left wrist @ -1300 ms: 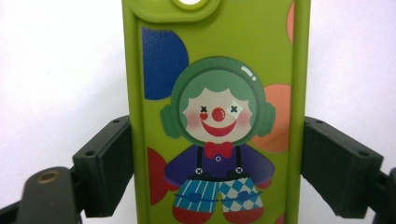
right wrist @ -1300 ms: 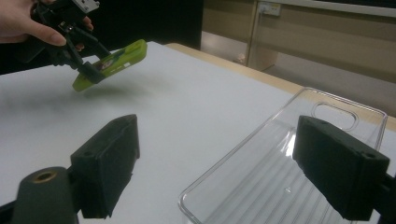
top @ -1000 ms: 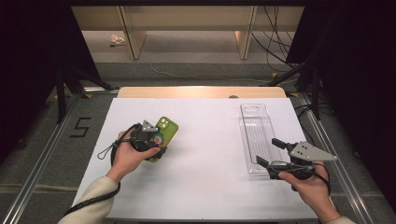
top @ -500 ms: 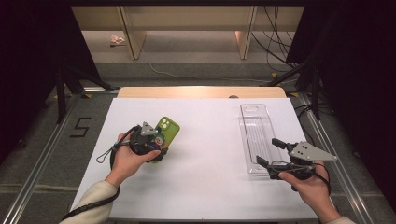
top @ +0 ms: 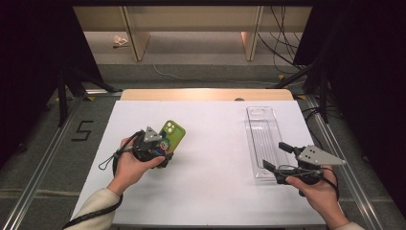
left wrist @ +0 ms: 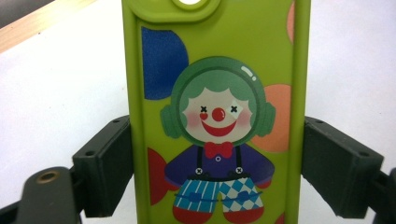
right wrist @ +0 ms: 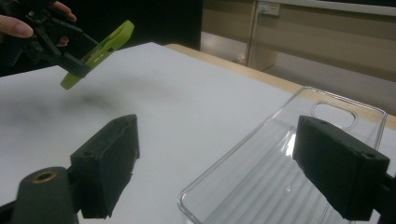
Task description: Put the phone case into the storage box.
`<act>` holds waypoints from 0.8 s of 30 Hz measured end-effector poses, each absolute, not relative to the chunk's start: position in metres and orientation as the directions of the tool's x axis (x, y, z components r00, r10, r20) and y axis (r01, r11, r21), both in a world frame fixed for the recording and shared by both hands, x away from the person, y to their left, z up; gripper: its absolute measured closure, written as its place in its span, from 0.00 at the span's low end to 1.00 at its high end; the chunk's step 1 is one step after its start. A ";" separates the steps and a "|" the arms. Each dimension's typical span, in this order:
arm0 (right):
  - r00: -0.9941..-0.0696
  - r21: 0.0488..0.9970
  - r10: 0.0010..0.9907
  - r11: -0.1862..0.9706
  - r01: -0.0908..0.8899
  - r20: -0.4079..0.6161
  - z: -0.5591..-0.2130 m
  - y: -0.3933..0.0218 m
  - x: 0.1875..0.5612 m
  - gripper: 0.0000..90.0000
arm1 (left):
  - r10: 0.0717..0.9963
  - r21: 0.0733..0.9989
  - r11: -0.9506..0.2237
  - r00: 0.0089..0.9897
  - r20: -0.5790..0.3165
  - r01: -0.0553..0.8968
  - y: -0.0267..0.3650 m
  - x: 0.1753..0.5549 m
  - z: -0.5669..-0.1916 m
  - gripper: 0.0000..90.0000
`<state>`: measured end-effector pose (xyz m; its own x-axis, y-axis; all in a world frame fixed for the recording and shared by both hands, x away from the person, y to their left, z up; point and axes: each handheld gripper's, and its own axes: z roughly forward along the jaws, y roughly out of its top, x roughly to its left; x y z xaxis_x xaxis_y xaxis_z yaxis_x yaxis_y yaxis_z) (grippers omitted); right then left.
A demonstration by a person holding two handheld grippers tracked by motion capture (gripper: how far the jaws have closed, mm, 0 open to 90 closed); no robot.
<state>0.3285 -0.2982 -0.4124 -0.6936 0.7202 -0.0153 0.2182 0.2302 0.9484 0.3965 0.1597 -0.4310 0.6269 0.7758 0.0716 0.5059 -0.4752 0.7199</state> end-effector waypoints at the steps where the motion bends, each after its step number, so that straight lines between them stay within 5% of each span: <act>1: -0.693 0.948 0.720 0.230 0.219 -0.014 -0.412 -0.298 0.329 0.18 | 0.776 0.721 -0.474 0.626 0.071 0.505 0.159 0.396 -0.431 0.18; 24: -0.694 0.950 0.720 0.227 0.214 -0.016 -0.412 -0.298 0.329 0.18 | 0.756 0.748 -0.474 0.651 0.074 0.465 0.149 0.386 -0.424 0.18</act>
